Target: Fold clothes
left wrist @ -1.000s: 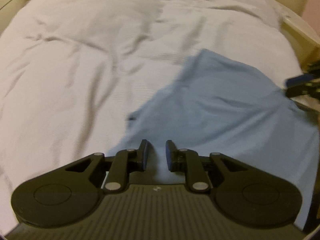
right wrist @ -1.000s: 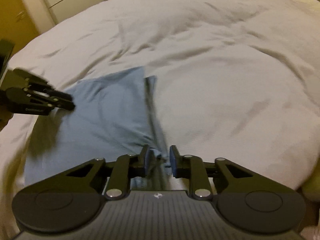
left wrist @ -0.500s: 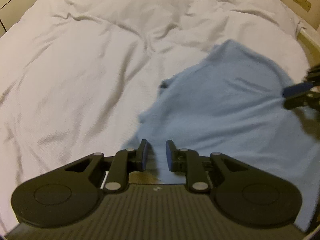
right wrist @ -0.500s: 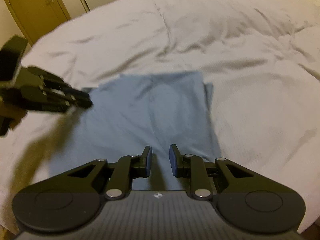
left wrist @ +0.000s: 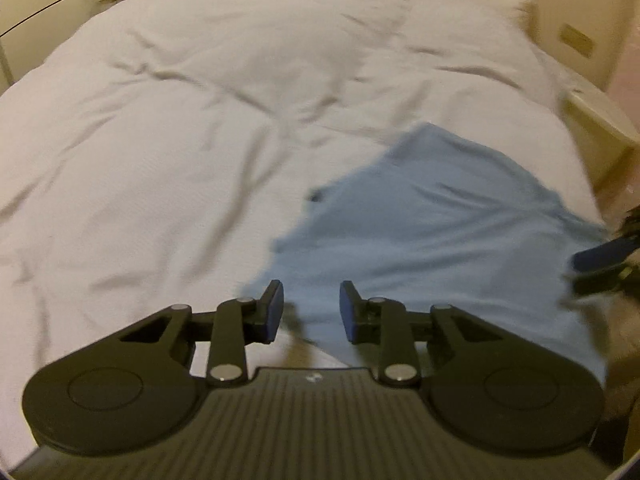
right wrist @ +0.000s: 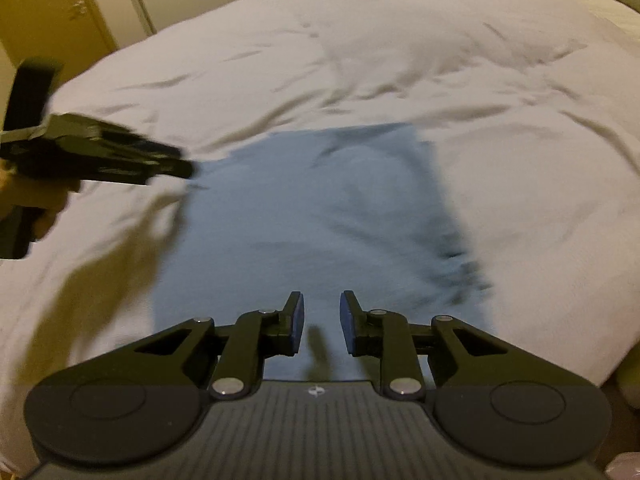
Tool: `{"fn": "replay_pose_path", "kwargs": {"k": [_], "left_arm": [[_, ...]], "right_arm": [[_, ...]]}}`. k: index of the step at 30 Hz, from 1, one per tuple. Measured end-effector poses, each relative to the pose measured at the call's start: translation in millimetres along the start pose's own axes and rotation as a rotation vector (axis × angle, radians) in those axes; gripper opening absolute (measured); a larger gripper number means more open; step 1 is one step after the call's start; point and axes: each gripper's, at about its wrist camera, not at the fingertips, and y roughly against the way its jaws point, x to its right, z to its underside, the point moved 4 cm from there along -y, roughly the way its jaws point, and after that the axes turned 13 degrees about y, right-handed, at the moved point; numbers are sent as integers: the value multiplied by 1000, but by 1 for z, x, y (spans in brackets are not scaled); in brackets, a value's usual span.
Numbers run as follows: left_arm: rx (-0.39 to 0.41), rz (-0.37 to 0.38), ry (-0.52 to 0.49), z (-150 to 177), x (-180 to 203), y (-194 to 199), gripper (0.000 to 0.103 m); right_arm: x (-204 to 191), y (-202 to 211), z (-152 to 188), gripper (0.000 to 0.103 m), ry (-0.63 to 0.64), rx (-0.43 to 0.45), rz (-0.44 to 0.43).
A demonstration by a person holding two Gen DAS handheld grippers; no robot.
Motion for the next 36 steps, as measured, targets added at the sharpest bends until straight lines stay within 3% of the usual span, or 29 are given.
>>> {"fn": "replay_pose_path", "kwargs": {"k": [4, 11, 15, 19, 21, 25, 30, 36], "left_arm": [[-33, 4, -50, 21, 4, -10, 26], [-61, -52, -36, 27, -31, 2, 22], [-31, -24, -109, 27, -14, 31, 22], [-43, 59, -287, 41, 32, 40, 23], [-54, 91, -379, 52, 54, 39, 23], [-75, 116, -457, 63, 81, 36, 23], [-102, 113, -476, 61, 87, 44, 24], [-118, 65, -544, 58, 78, 48, 33]], "right_arm": [[-23, -12, 16, 25, -16, -21, 5], [-6, 5, 55, 23, -47, -144, 136], [-5, 36, 50, 24, -76, -147, 186], [-10, 45, 42, 24, -101, -180, 215], [-11, 43, 42, 24, -112, -201, 209], [-15, 39, 41, 24, -136, -243, 196], [-19, 34, 41, 25, -165, -296, 180], [-26, 30, 38, 25, -160, -300, 162]]}}
